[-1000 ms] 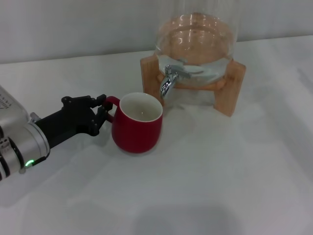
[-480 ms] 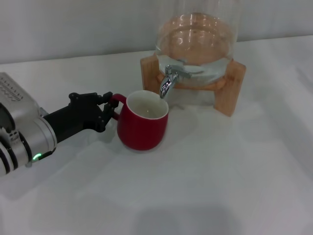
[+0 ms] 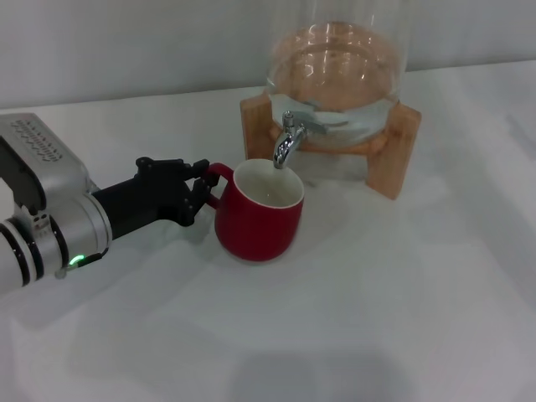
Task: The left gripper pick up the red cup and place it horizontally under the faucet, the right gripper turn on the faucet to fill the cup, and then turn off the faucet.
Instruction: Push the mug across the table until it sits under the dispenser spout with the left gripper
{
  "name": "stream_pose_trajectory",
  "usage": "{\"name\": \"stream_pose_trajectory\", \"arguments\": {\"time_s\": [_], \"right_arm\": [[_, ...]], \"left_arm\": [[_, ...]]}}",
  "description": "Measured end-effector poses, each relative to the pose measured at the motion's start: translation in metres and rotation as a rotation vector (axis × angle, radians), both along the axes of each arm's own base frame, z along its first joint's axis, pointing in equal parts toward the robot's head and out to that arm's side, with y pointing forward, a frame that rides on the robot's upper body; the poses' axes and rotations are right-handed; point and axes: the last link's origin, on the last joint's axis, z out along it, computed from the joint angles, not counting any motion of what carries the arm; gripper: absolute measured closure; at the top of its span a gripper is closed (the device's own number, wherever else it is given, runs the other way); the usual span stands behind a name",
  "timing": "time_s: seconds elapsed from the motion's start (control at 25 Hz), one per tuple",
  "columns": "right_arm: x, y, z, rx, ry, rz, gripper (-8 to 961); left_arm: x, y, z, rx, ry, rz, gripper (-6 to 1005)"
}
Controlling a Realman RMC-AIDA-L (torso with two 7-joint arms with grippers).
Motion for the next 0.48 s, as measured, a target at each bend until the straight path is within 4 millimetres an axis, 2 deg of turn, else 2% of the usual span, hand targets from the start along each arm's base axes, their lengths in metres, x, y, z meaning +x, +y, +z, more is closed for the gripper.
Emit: {"name": "stream_pose_trajectory", "arguments": {"time_s": [0.48], "right_arm": [[-0.0001, -0.0014, 0.0002, 0.003, -0.001, 0.006, 322]], "left_arm": [[0.0095, 0.0066, -0.0024, -0.043, 0.042, -0.022, 837]]}}
